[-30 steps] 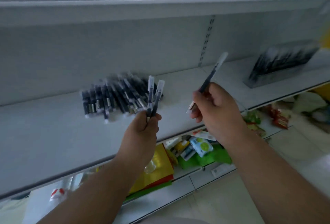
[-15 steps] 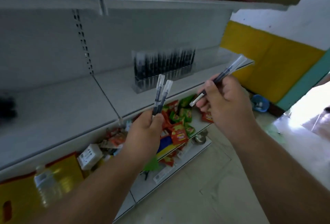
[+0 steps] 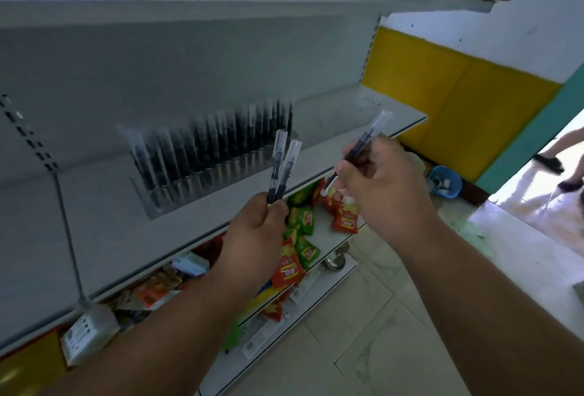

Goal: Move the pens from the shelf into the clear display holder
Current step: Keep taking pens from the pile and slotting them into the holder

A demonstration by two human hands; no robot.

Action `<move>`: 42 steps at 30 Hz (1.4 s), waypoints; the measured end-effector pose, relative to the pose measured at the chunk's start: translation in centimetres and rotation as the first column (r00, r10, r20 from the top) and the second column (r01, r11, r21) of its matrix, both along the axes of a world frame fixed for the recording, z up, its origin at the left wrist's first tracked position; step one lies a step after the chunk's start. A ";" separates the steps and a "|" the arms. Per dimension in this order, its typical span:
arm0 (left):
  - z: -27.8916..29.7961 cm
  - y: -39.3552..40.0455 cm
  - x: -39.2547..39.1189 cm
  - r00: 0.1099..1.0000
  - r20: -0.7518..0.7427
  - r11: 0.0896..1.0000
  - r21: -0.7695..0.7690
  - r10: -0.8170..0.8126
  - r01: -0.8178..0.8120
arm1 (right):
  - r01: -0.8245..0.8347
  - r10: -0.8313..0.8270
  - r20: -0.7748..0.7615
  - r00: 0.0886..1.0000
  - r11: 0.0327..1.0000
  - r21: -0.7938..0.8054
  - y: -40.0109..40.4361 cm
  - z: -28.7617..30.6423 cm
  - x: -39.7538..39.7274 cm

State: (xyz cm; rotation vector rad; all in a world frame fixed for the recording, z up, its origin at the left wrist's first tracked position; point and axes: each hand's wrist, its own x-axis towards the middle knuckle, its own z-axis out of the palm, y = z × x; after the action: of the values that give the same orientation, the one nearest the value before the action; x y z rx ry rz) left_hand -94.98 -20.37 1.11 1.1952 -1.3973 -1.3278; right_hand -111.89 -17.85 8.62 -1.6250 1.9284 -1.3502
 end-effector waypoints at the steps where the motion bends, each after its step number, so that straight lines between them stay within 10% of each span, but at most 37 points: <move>1: 0.0 -0.7 -0.9 1.000 0.020 1.000 -0.009 0.004 -0.003 | -0.014 0.014 0.003 1.000 1.000 0.002 -0.8 0.0 -0.8; 22: -1.5 -7.4 -13.9 0.802 -0.053 0.802 0.098 0.595 -0.589 | -0.553 0.553 -0.030 0.833 0.832 -0.030 -22.4 -1.7 -11.1; 42: -1.3 -8.8 -14.4 0.749 -0.040 0.750 0.066 0.661 -0.658 | -0.575 0.548 -0.396 0.737 0.816 0.060 -27.8 -0.8 -9.5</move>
State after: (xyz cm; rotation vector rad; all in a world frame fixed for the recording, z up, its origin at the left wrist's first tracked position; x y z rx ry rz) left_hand -109.35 -29.18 -0.15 1.4846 -0.7642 -0.8718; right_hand -121.43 -45.67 7.81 -2.4107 1.3598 -0.8827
